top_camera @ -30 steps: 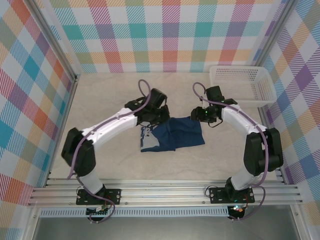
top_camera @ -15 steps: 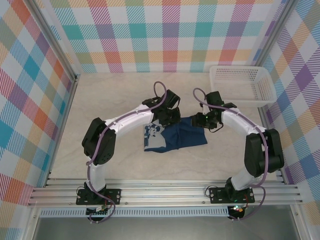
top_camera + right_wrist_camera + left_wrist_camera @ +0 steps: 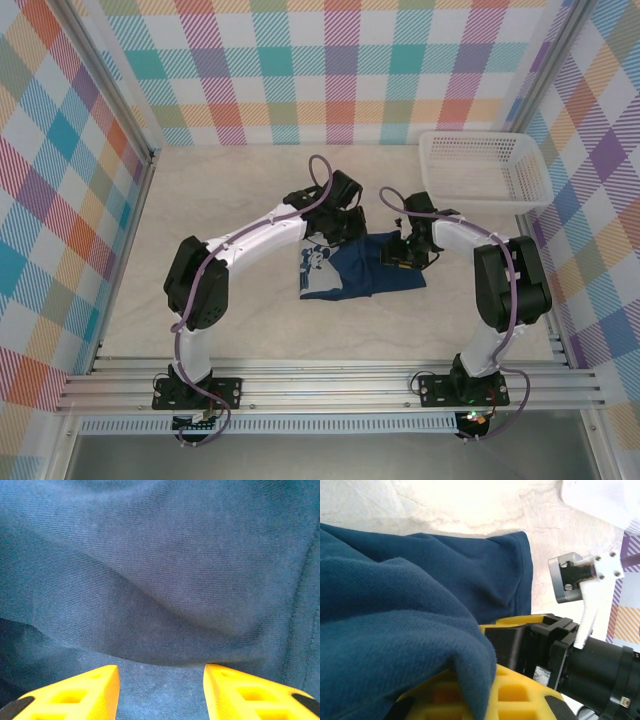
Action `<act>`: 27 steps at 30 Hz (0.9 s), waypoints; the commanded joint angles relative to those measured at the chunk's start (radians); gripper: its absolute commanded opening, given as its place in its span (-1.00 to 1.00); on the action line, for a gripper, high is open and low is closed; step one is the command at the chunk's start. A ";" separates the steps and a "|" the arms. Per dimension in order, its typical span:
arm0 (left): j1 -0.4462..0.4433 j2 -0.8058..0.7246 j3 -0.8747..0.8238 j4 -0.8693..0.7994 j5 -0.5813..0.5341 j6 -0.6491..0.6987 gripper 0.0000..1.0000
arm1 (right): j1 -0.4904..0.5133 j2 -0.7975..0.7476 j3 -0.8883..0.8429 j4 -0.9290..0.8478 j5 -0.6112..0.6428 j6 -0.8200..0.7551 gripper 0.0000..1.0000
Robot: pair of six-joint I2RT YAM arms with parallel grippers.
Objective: Fold the inside-out t-shirt
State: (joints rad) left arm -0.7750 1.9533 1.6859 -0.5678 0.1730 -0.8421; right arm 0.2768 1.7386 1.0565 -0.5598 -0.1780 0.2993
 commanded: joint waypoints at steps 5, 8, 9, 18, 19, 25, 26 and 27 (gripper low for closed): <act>-0.014 -0.012 0.067 0.031 0.060 -0.024 -1.00 | 0.008 0.027 -0.003 0.011 -0.018 0.006 -0.06; -0.014 -0.012 0.075 0.029 0.051 -0.023 -1.00 | 0.008 0.028 -0.004 0.011 -0.017 0.004 -0.06; -0.015 -0.012 0.077 0.033 0.051 -0.023 -1.00 | 0.008 0.027 -0.004 0.012 -0.017 0.004 -0.06; -0.020 0.068 0.076 0.089 0.063 -0.051 -1.00 | 0.001 -0.035 0.021 0.006 -0.012 0.018 -0.03; -0.023 0.079 0.077 0.099 0.065 -0.056 -1.00 | -0.003 -0.053 0.028 0.002 -0.012 0.021 -0.02; -0.041 0.149 0.117 0.125 0.059 -0.070 -1.00 | -0.036 -0.161 0.051 -0.048 0.043 0.028 -0.01; -0.044 0.164 0.126 0.131 0.057 -0.071 -1.00 | -0.039 -0.175 0.048 -0.056 0.056 0.029 0.00; -0.046 0.178 0.131 0.139 0.054 -0.075 -0.99 | -0.042 -0.187 0.044 -0.064 0.067 0.030 0.00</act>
State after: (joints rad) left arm -0.7986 2.1071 1.7687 -0.4747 0.2199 -0.9016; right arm 0.2466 1.5925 1.0851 -0.5739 -0.1493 0.3145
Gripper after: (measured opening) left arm 0.059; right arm 0.498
